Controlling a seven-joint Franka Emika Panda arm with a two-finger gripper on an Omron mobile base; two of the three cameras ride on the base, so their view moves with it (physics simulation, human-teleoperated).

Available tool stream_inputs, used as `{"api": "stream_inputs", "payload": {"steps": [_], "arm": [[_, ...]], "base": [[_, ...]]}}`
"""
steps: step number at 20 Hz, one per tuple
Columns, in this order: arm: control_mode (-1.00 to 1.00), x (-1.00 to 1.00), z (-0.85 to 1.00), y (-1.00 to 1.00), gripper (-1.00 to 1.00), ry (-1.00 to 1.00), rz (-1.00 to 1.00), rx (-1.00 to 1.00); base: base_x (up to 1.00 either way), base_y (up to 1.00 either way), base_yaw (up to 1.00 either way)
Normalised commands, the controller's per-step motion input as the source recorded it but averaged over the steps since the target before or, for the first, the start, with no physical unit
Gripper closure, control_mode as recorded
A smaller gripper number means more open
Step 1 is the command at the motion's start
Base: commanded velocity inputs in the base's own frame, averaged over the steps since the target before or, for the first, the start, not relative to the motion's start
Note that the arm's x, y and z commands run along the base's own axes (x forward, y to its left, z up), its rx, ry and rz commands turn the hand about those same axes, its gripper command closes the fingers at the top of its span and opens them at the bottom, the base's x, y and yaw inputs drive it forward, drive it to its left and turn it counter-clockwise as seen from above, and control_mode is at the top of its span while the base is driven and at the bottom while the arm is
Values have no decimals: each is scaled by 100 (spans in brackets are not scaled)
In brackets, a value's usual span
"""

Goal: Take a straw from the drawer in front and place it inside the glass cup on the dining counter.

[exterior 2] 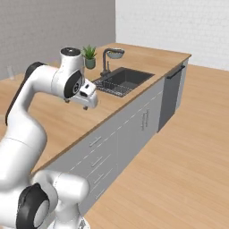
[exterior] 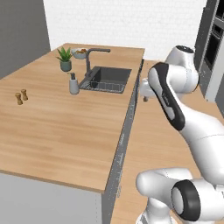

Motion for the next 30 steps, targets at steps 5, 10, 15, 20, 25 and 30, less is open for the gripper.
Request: {"api": "stream_inputs", "payload": {"steps": [5, 10, 15, 20, 25, 30], "arm": [[-100, 8, -25, -100, -100, 0, -8, 48], [-100, 32, -70, -66, -100, 0, 0, 54], [-100, 40, -85, -31, -100, 0, 0, 43], [-100, 37, -80, -3, -100, 0, 0, 34], [-100, 16, -65, 4, -100, 0, 0, 33], [-100, 0, -50, 34, -100, -4, 0, 14]], "base": [[0, 0, 0], [0, 0, 0], [0, 0, 0], [0, 0, 0], [0, 0, 0], [0, 0, 0]]}}
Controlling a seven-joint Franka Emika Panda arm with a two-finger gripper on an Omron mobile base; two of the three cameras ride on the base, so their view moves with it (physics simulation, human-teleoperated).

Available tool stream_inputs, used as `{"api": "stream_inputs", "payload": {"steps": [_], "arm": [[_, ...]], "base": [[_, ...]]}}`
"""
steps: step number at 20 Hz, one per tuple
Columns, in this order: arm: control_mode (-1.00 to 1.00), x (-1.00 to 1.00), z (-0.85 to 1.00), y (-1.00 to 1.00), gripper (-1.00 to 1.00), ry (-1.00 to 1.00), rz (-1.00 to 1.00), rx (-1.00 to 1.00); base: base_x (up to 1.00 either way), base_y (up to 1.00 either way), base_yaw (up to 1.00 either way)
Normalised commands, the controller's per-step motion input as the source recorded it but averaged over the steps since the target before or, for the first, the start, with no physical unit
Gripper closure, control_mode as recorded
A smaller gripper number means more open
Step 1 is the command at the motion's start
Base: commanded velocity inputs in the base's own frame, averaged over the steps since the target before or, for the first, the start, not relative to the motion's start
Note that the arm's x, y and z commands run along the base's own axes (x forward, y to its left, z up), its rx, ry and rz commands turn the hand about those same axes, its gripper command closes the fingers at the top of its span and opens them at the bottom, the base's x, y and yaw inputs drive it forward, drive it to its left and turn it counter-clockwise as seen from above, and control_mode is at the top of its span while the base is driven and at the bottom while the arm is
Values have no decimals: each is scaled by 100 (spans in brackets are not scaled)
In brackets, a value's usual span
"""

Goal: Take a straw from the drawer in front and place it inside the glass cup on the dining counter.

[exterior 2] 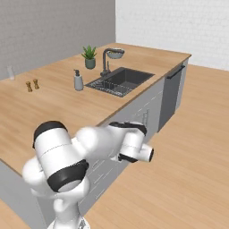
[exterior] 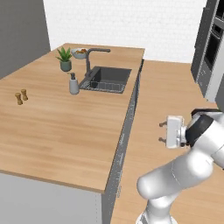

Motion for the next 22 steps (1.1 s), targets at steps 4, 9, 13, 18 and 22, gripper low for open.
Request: {"api": "stream_inputs", "payload": {"steps": [4, 9, 13, 18, 22], "arm": [[-100, 5, -52, 37, -100, -8, 0, 0], [-100, 18, -49, 36, -100, -10, 0, -3], [-100, 40, -32, 22, -100, -7, 0, -8], [-100, 51, -28, 10, -100, -7, 0, -8], [-100, 43, -35, 5, -100, -3, 0, -5]], "base": [[0, 0, 0], [0, 0, 0], [0, 0, 0], [0, 0, 0], [0, 0, 0]]}}
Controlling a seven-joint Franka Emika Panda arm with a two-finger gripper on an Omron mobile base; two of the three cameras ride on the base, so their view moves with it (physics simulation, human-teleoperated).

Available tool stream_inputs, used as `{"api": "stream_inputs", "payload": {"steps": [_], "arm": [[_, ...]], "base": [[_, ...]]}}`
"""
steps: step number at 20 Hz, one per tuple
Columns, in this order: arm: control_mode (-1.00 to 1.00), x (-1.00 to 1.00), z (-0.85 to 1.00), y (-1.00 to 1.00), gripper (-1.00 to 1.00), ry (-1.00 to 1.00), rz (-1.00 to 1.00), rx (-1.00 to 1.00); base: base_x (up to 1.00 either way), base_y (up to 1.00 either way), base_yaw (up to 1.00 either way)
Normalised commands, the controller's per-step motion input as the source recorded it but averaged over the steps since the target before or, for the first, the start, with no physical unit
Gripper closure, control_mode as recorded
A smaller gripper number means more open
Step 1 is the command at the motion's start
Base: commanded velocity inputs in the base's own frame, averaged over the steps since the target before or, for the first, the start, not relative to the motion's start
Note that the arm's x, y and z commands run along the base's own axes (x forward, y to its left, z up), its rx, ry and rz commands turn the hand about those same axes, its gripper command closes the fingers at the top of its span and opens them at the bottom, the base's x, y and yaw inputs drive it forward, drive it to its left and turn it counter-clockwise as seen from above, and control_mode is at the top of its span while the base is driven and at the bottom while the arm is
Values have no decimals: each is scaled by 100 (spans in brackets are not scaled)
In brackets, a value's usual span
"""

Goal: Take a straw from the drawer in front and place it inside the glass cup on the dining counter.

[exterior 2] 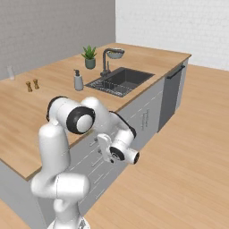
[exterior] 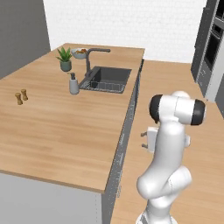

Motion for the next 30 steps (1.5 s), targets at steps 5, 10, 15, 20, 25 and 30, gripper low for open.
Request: {"api": "stream_inputs", "payload": {"steps": [5, 10, 15, 20, 25, 30], "arm": [[-100, 29, -35, 20, -100, 0, 0, 0], [-100, 11, -12, 21, -100, -1, 0, 0], [-100, 31, -17, 25, -100, 0, 0, 0], [-100, 54, -16, 21, -100, 0, 0, 0], [-100, 36, -33, 10, -100, 0, 0, -2], [-100, 33, -32, 17, -100, 0, 0, -3]], "base": [[0, 0, 0], [0, 0, 0], [0, 0, 0], [0, 0, 0], [0, 0, 0], [0, 0, 0]]}}
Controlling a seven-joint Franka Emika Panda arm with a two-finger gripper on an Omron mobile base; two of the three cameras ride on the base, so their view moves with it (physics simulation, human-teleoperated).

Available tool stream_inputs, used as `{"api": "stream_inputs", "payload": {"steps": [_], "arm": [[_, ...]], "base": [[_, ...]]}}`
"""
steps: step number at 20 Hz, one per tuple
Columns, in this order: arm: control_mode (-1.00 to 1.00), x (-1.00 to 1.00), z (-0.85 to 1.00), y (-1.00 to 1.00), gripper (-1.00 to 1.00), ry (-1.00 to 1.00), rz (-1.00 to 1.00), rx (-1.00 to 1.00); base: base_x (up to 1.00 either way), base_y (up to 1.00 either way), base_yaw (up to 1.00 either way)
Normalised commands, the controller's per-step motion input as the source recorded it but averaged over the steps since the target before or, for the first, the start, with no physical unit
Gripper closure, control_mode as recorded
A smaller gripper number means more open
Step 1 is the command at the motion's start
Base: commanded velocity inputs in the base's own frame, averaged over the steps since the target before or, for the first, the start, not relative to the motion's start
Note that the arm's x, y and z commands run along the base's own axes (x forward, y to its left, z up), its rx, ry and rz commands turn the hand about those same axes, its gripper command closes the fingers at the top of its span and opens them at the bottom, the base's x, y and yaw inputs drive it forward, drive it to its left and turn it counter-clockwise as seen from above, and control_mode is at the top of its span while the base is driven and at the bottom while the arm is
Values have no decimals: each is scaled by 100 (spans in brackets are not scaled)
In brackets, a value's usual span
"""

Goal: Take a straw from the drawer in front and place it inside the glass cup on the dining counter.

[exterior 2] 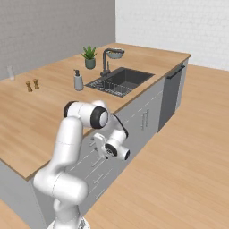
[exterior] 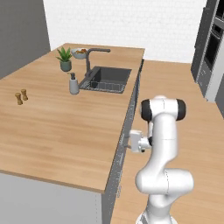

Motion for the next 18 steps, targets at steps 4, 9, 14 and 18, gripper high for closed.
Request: {"api": "stream_inputs", "payload": {"steps": [4, 9, 14, 18], "arm": [[-100, 37, -34, 11, -100, 0, 0, -3], [-100, 36, -32, 10, -100, 0, 0, -3], [-100, 34, -31, 10, -100, 0, 0, -3], [-100, 12, -13, 22, 100, 0, 0, -3]], "base": [[0, 0, 0], [0, 0, 0], [0, 0, 0], [0, 0, 0]]}}
